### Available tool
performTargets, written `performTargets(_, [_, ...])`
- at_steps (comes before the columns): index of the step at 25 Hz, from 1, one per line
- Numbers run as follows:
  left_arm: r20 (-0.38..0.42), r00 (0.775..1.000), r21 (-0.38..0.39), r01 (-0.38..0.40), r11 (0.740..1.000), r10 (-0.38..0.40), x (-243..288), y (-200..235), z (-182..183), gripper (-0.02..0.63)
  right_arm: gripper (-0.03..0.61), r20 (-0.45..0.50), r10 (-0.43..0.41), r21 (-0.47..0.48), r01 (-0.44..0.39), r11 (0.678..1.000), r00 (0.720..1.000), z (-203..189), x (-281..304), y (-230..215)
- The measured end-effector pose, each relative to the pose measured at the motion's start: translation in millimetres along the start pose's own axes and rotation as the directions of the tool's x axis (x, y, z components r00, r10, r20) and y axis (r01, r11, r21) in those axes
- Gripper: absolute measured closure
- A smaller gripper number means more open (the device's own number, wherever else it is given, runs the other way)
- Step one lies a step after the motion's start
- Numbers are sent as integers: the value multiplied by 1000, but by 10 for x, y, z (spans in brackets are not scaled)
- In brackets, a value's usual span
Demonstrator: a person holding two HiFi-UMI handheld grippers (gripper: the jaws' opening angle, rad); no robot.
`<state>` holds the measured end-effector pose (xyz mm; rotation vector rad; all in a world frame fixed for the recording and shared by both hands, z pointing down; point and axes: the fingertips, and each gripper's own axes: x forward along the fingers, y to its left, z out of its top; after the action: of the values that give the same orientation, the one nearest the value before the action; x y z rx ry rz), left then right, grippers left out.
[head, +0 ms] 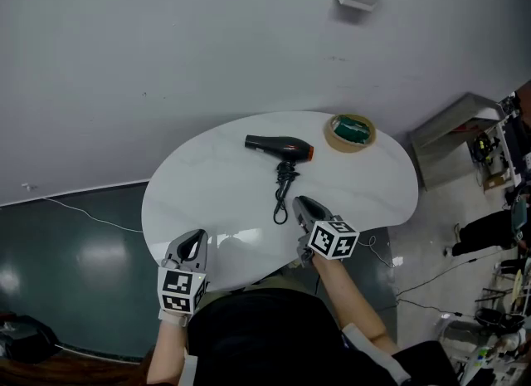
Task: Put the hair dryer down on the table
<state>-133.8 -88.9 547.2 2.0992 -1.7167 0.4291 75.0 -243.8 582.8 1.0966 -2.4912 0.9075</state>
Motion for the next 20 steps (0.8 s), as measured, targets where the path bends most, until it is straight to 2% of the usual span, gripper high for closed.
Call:
performTargets(5, [52,997,11,50,999,-50,-6,-54,167,604,537,61,33,-96,-27,995,998,160,-338,344])
performTargets(12, [121,984,43,126,991,-131,-77,-166,384,604,538,110,53,-221,-27,975,993,217,-780,738])
performTargets(20, [154,970,85,174,981,-186,-177,-301,525,604,538,156,53,-300,-4,954,986,140,-1108,1033])
